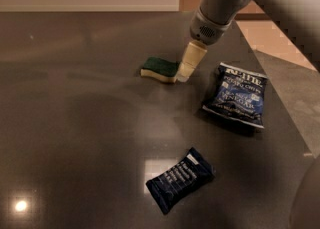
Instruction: Move sponge near rxbar blueberry
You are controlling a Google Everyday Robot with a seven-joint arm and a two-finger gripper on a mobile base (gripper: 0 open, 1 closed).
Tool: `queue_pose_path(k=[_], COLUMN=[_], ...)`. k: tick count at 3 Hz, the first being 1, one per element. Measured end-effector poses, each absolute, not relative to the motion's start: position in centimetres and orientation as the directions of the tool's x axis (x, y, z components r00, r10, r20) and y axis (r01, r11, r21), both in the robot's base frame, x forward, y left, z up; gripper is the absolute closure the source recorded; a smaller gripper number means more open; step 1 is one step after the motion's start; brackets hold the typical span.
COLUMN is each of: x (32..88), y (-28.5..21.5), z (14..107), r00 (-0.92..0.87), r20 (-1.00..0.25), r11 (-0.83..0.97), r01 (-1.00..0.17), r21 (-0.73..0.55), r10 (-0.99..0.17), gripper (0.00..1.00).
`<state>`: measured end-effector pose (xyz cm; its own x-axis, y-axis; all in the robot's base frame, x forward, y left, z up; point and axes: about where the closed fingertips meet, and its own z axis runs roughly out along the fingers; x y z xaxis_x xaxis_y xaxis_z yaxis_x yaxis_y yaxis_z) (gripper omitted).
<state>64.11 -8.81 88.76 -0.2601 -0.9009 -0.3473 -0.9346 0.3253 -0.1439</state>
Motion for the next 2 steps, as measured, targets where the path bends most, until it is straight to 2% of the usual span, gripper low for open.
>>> queue_pose_path(k=[2], x=[67.2], y=[-5.1], z=[84.3], r00=[-0.305], r20=[-0.333], r11=[0.353], r01=[-0.931], r21=[-0.092], r10=[-0.892], gripper=[0.0])
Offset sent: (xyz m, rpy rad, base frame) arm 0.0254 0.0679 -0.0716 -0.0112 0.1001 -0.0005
